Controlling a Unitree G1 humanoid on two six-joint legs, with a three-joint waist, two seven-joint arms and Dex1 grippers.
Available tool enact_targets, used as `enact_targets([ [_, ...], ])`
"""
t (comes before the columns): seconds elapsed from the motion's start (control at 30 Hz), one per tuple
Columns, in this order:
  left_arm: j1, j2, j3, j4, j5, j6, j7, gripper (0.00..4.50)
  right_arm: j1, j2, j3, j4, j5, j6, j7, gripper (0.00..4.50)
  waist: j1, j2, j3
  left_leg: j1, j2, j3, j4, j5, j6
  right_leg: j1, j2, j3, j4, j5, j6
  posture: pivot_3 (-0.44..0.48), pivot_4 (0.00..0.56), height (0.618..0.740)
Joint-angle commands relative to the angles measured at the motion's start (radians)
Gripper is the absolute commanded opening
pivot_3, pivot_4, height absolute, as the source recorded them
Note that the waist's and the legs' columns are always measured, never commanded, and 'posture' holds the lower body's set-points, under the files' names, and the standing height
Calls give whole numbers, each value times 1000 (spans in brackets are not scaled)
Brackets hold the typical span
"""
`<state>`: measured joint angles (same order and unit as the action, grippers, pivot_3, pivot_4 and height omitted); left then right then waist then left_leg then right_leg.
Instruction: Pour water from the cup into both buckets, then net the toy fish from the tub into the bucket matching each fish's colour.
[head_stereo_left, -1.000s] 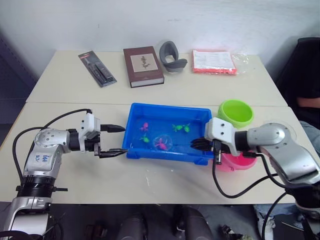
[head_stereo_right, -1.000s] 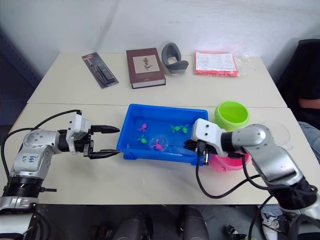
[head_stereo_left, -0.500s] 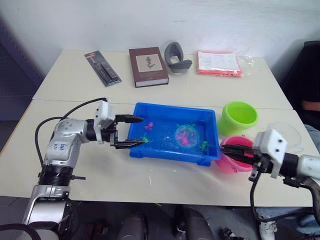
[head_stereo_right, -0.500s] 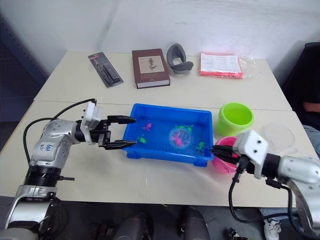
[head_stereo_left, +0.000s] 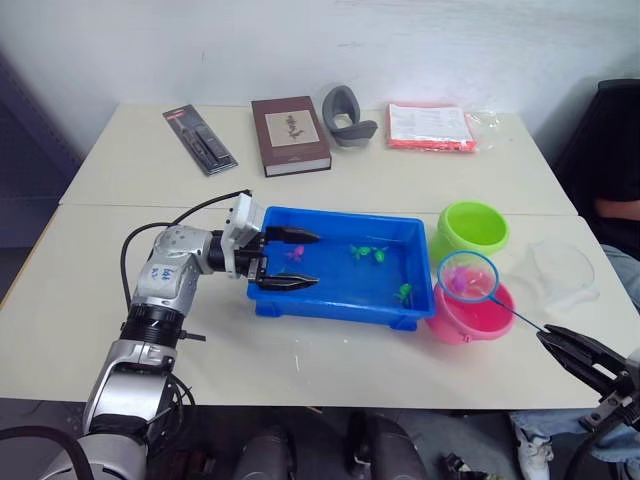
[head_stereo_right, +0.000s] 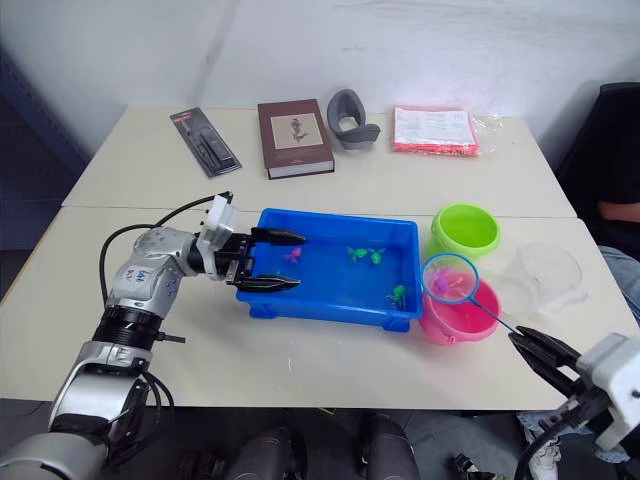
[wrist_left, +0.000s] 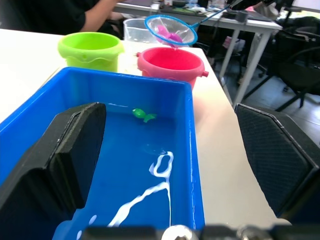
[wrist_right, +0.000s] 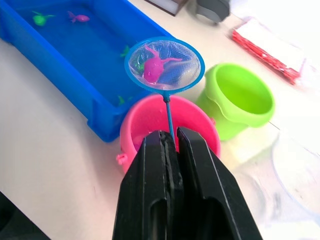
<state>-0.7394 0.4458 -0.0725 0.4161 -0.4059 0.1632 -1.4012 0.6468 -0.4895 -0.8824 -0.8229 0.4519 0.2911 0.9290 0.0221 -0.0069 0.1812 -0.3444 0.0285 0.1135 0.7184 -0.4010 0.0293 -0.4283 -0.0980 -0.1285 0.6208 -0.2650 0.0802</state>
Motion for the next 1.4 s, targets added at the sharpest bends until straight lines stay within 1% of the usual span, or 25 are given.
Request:
enact_targets([
  [0.03, -29, -15, -13, 19, 16, -35, -27, 4440, 38, 26, -2, 60, -180, -224, -34, 0, 0, 0, 0, 2, 0, 2, -2, 0, 0, 0, 0, 2, 0, 0, 0, 0, 150, 740],
  [0.07, -32, -20, -15, 25, 18, -41, -29, 4440, 47, 30, 11, 87, -231, -287, -40, 0, 0, 0, 0, 4, 0, 3, -3, 0, 0, 1, 0, 3, 0, 0, 0, 0, 150, 740],
  [0.13, -36, -30, -17, 33, 19, -46, -31, 4440, 28, 52, 26, 147, -341, -429, -107, 0, 0, 0, 0, 5, 0, 5, -4, 0, 0, 0, 1, 5, 0, 0, 0, 0, 150, 740],
  [0.17, -38, -33, -18, 35, 20, -48, -33, 4440, 24, 64, 37, 166, -371, -470, -133, 0, 0, 0, 0, 6, 0, 6, -4, 0, 0, 0, 1, 6, 0, 0, 0, 0, 150, 740],
  [0.27, -39, -40, -20, 39, 24, -54, -35, 4440, 46, 52, 75, 262, -570, -724, -200, 0, -2, 0, 0, 7, 0, 7, -4, 0, 0, 0, 1, 8, 0, -1, -1, 0, 150, 740],
  [0.3, -39, -41, -19, 39, 25, -55, -34, 4440, 46, 46, 71, 292, -646, -818, -243, 0, -2, 0, 0, 7, 0, 8, -4, 0, 0, 0, 1, 10, 0, -1, -1, 0, 150, 740],
  [0.33, -40, -42, -19, 40, 25, -57, -34, 4440, 47, 46, 70, 313, -689, -871, -276, 0, -2, 0, 0, 8, 0, 8, -4, 0, -1, 0, 1, 13, 0, -1, -2, 0, 150, 740],
  [0.37, -40, -42, -18, 40, 26, -60, -32, 4440, 39, 41, 51, 328, -785, -954, -338, 0, -2, 0, 0, 8, 0, 8, -4, 0, -1, 0, 1, 15, 0, -1, -2, 0, 150, 740],
  [0.4, -40, -43, -17, 41, 28, -63, -30, 4440, 35, 40, 47, 341, -836, -1012, -377, 0, -2, 0, 0, 8, 0, 9, -4, 0, -1, 0, 1, 16, 0, -1, -2, 0, 150, 740],
  [0.47, -38, -41, -18, 42, 34, -72, -29, 4440, 29, 49, 18, 340, -984, -1084, -475, 0, -3, 0, 0, 9, 1, 9, -4, 0, -1, 0, 1, 19, 0, -1, -2, 0, 150, 740],
  [0.6, -30, -44, -17, 40, 37, -81, -26, 4440, 26, 53, -8, 355, -1187, -1152, -643, 0, -1, 0, 0, 9, 1, 10, -4, -1, -2, 0, 1, 20, 0, -2, -2, 0, 150, 740],
  [0.63, -29, -45, -17, 38, 36, -81, -25, 4440, 26, 56, -15, 359, -1216, -1165, -686, 0, -1, 0, 0, 9, 1, 10, -3, -1, -2, 0, 1, 20, 0, -2, -3, 0, 150, 740],
  [0.7, -26, -47, -15, 37, 35, -81, -22, 4440, 32, 49, -12, 364, -1254, -1159, -729, 0, -2, 0, 0, 9, 1, 10, -4, -1, -2, 0, 1, 20, 0, -2, -3, 0, 150, 740],
  [0.8, -15, -44, -15, 31, 35, -84, -22, 4440, 39, 36, -2, 344, -1265, -1174, -778, 0, -3, 0, 0, 9, 1, 10, -4, 0, -2, 0, 2, 20, 0, -2, -3, 0, 150, 740],
  [0.87, -11, -41, -12, 31, 36, -89, -18, 4440, 40, 31, 9, 339, -1215, -1140, -770, 0, -5, 0, 0, 9, 1, 10, -4, 0, -2, 0, 2, 20, 1, -2, -3, 0, 150, 740],
  [0.9, -10, -40, -6, 32, 34, -88, -11, 4440, 41, 26, 31, 335, -1120, -1086, -732, 0, -5, 0, 0, 9, 1, 10, -4, 0, -2, 0, 2, 20, 1, -2, -3, 0, 150, 740],
  [0.97, -8, -35, 10, 33, 26, -83, 3, 4440, 52, -2, 101, 311, -903, -973, -633, 0, -8, 0, 0, 9, 1, 10, -4, 0, -2, 0, 2, 20, 1, -2, -3, 0, 150, 740],
  [1.0, -4, -27, 20, 34, 21, -79, 7, 4440, 65, -35, 163, 274, -762, -895, -561, 0, -10, 0, 0, 9, 2, 9, -3, 0, -1, 0, 2, 20, 1, -2, -3, 0, 150, 740],
  [1.07, 8, -9, 38, 40, 21, -80, 12, 4440, 58, -82, 257, 176, -512, -711, -466, 0, -15, 0, 0, 10, 2, 9, -3, 0, -1, 0, 1, 20, 1, -2, -3, 0, 150, 740],
  [1.1, 16, 5, 51, 45, 23, -83, 18, 4440, 41, -122, 310, 111, -362, -580, -429, 0, -21, 0, 0, 10, 2, 8, -3, 0, -1, 0, 1, 20, 1, -2, -4, 0, 150, 740],
  [1.2, 39, 41, 93, 51, 19, -86, 44, 4440, -61, -230, 400, -3, -118, -287, -389, 0, -28, 0, 0, 10, 4, 7, -3, 0, -1, 0, -2, 19, 2, -3, -4, 0, 150, 740],
  [1.27, 60, 67, 113, 45, 27, -93, 65, 4440, -150, -307, 462, -42, -9, -88, -393, 0, -24, 0, 0, 10, 4, 6, -3, -1, -1, 0, -5, 18, 2, -3, -5, 0, 150, 740],
  [1.33, 95, 103, 147, 31, 30, -97, 98, 4440, -278, -368, 531, -58, 85, 160, -466, 0, -23, 0, 0, 9, 3, 4, -3, -1, -1, -1, -7, 16, 3, -3, -5, 0, 150, 740],
  [1.4, 134, 136, 186, 13, 21, -98, 126, 4440, -438, -382, 608, -44, 165, 327, -528, 0, -23, 0, 0, 8, 2, 3, -3, -1, 0, -1, -11, 12, 3, -3, -6, 0, 150, 740],
])
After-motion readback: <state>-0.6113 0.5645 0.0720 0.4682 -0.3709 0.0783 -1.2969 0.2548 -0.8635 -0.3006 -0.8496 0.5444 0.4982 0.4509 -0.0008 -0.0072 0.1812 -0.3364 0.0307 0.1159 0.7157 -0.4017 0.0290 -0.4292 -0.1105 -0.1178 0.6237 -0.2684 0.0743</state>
